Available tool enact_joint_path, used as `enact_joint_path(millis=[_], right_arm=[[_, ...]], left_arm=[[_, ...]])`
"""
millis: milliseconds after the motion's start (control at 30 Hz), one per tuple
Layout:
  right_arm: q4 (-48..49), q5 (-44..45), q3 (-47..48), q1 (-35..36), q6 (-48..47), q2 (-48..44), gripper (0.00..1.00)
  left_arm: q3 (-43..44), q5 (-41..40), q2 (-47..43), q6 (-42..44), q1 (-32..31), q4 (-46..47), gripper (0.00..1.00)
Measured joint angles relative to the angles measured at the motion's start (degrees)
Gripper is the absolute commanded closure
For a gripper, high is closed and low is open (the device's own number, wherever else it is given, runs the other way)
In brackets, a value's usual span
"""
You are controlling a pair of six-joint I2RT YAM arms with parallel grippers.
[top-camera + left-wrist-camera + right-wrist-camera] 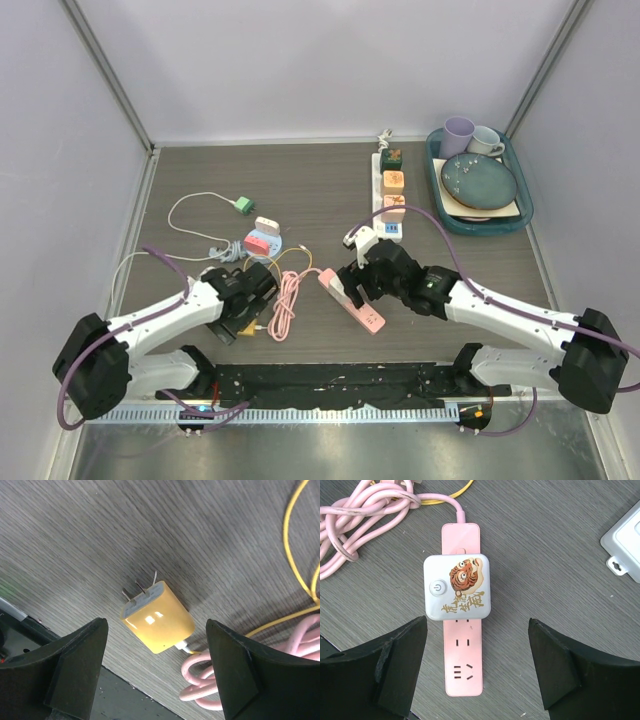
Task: Insert the plug
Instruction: Pick up the plug from the center of the board.
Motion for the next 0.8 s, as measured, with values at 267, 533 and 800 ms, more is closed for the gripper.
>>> enact_joint_path(millis=[267, 533, 800], right_arm=[[0.31, -0.59, 0.0, 0.0, -0.26, 0.59, 0.15], [0.33, -1.05, -0.04, 0.0, -0.48, 1.07, 0.15], [0.31, -1.33, -0.09, 0.0, -0.46, 1.09, 0.16]], left_arm=[[-0.92, 1.31, 4.66, -1.03, 0.0, 3.13, 0.53], [9.49, -7.69, 4.48, 0.72, 0.0, -4.35, 0.86], [33.48, -31.34, 1.64, 8.68, 4.28, -15.28, 0.86]])
